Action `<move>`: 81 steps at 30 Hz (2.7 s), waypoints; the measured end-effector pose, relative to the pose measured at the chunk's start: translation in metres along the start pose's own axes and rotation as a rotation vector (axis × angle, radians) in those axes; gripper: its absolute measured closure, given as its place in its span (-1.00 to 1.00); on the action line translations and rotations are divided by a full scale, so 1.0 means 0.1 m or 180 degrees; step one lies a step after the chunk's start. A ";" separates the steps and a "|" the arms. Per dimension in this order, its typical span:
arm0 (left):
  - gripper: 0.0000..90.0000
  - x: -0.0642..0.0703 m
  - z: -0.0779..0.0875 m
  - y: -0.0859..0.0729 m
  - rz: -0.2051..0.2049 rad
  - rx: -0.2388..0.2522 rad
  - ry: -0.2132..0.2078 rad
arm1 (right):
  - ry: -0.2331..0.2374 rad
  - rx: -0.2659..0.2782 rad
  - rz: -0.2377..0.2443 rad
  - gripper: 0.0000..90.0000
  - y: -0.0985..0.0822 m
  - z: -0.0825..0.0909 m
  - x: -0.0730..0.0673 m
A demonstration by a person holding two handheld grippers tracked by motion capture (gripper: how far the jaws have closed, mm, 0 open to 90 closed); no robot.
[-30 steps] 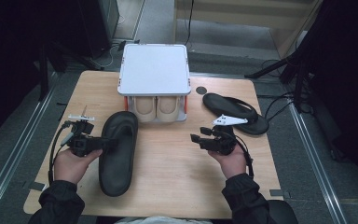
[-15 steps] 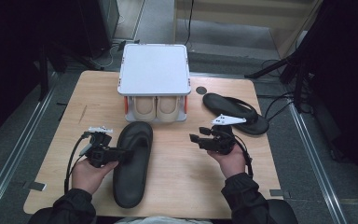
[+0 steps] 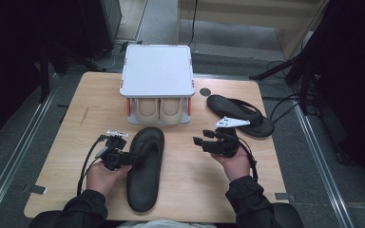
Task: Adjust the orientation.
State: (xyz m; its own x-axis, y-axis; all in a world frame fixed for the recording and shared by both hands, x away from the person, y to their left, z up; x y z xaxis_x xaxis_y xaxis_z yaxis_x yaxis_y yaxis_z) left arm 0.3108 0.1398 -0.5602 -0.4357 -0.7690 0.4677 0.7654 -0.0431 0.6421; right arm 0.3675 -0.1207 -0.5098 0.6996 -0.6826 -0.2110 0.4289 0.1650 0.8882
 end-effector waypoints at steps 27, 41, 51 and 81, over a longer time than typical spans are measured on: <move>-0.02 -0.17 0.27 0.20 -0.0106 0.0169 0.0087 | -0.0157 -0.0076 -0.0102 0.11 0.02 0.04 0.19; -0.03 -0.28 0.39 0.21 -0.0001 0.0245 0.0047 | -0.0379 0.0024 -0.0212 0.63 0.14 0.05 0.51; -0.03 -0.31 0.42 0.19 -0.0068 0.0239 0.0092 | -0.0591 0.0070 -0.0156 1.00 0.17 0.08 0.82; -0.03 -0.36 0.42 0.28 -0.0101 0.0316 0.0071 | -0.1073 -0.0424 -0.0492 1.00 -0.29 0.12 1.64</move>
State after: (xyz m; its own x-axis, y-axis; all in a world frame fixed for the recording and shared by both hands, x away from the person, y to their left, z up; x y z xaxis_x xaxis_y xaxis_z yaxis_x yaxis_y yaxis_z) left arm 0.3280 0.1933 -0.5333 -0.4474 -0.7823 0.4334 0.7003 -0.0050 0.7138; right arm 0.4630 -0.2460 -0.5649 0.4035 -0.8986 -0.1724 0.6003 0.1178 0.7910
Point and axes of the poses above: each handheld gripper's, and its own axes: z roughly backward along the jaws, y roughly out of its top, x roughly to its right, the point moved 7 cm from there along -z, roughly forward along the jaws, and after that the axes turned 11 degrees about x, right-handed, at the moved point
